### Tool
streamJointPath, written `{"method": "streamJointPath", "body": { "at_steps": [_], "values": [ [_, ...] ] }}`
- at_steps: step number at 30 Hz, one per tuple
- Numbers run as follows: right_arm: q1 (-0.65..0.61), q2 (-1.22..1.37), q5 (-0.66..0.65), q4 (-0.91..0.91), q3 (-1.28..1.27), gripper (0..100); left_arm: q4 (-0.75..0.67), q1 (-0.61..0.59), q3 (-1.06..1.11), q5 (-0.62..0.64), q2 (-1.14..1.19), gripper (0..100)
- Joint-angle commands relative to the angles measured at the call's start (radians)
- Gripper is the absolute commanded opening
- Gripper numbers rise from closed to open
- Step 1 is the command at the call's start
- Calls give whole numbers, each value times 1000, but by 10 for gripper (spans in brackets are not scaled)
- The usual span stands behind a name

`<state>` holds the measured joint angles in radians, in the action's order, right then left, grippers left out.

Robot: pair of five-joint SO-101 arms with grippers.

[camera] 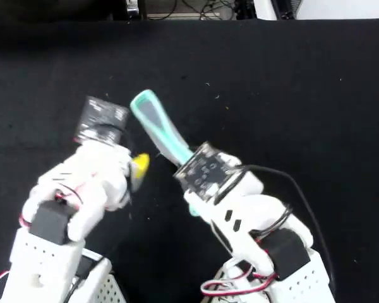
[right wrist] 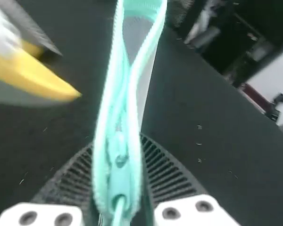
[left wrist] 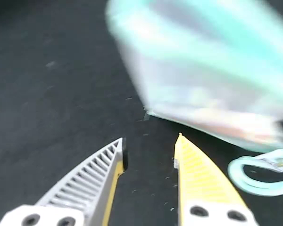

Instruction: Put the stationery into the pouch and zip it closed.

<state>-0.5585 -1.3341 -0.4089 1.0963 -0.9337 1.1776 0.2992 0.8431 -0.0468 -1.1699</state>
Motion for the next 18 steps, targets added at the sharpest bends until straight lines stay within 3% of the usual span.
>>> {"method": "streamJointPath", "body": {
  "at_steps": [1, 6, 18],
  "values": [
    [-49, 7, 15, 72, 50, 42, -149, 31, 113, -5, -83, 190],
    [-55, 1, 12, 186, 134, 181, -267, 35, 251, -3, -210, 191],
    [-52, 1, 9, 463, 367, 188, -265, 28, 272, -3, -272, 191]
  ]
}}
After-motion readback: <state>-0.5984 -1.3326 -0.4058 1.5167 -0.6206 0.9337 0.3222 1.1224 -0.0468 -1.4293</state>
